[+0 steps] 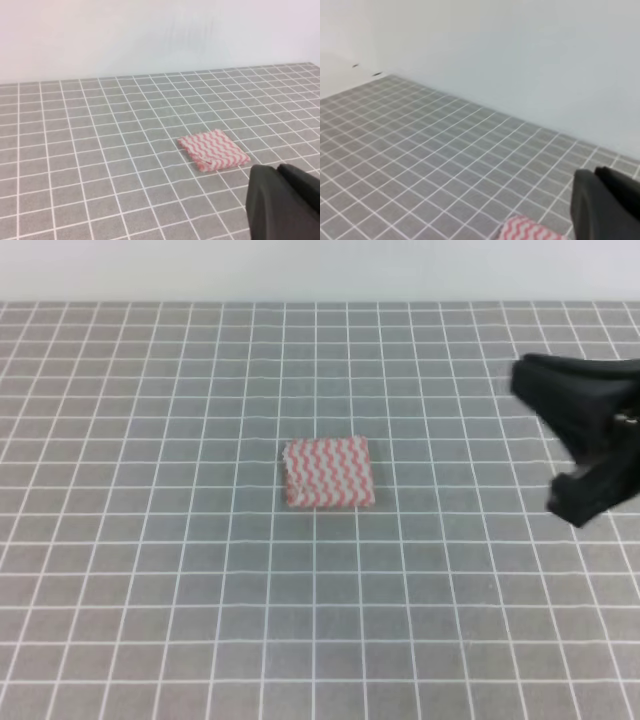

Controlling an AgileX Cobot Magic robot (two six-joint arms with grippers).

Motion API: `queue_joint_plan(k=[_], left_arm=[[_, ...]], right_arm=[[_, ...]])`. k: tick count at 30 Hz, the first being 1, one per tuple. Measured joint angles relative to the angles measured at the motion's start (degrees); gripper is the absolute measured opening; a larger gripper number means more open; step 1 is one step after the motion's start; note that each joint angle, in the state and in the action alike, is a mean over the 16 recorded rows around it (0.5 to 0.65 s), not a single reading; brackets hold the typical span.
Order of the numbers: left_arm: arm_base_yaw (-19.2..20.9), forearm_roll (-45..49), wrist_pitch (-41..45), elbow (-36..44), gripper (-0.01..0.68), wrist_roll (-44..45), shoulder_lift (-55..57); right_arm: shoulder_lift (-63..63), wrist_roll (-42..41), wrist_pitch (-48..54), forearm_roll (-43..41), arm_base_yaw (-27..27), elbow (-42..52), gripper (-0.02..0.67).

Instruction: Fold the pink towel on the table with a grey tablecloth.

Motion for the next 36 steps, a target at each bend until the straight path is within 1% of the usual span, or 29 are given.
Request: queue_joint_plan(k=[8, 22, 29, 36], left_arm=[[0.0, 0.0, 0.0, 0.0, -0.001, 0.51, 0.0], [0.0, 0.0, 1.12, 0.0, -0.001, 0.53, 0.0], [0.02, -0.02, 1.95, -0.03, -0.001, 0.51, -0.27], [0.02, 0.05, 2.14, -0.03, -0.001, 0.49, -0.33]], right_arm=[[-4.76, -0.73, -1.38, -1.72, 0.0, 1.48, -0.016], [-5.45, -1.46, -2.89, -3.18, 0.0, 2.66, -0.016], [-6.14, -3.94, -9.45, -2.72, -0.03, 5.76, -0.016], [-11.64, -6.32, -21.65, -1.71, -0.77, 12.15, -0.016]])
